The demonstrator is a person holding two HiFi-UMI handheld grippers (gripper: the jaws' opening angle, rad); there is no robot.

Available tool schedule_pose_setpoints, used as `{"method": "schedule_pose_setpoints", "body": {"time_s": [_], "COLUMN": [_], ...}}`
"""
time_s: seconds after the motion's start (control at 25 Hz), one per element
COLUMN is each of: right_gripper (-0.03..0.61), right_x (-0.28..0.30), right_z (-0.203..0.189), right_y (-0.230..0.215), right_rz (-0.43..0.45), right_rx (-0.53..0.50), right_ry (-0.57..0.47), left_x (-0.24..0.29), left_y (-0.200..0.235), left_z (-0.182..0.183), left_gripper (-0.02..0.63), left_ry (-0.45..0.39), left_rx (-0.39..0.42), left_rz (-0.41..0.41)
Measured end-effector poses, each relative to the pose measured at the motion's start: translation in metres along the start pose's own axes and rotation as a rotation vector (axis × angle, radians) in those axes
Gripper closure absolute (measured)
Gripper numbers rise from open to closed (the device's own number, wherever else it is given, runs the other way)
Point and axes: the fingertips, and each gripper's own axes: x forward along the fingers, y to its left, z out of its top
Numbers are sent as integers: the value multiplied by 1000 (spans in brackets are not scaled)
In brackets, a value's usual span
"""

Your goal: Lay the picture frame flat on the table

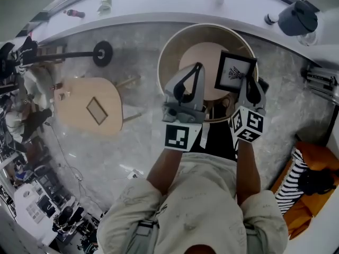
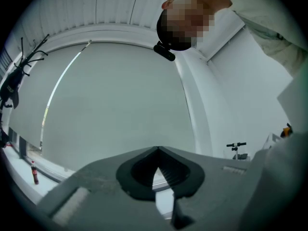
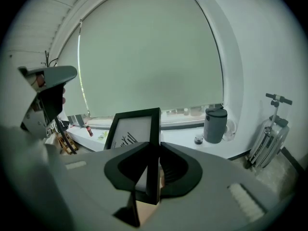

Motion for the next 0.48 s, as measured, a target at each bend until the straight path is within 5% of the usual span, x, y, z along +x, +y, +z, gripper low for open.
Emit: {"method": "schedule_pose_setpoints", "body": {"time_s": [0.48], "right_gripper": [506], "right_x": [41], "right_z": [-103], "right_y": [-7], "right_rz": [-64], "right_rx": [59], "right_ry": [192], "left_x": [-14], "left_y": [20], "left_z": [-48], "left_gripper": [611], "left_ry": [19], "left_rx": [-92], "left_rz": [26]}}
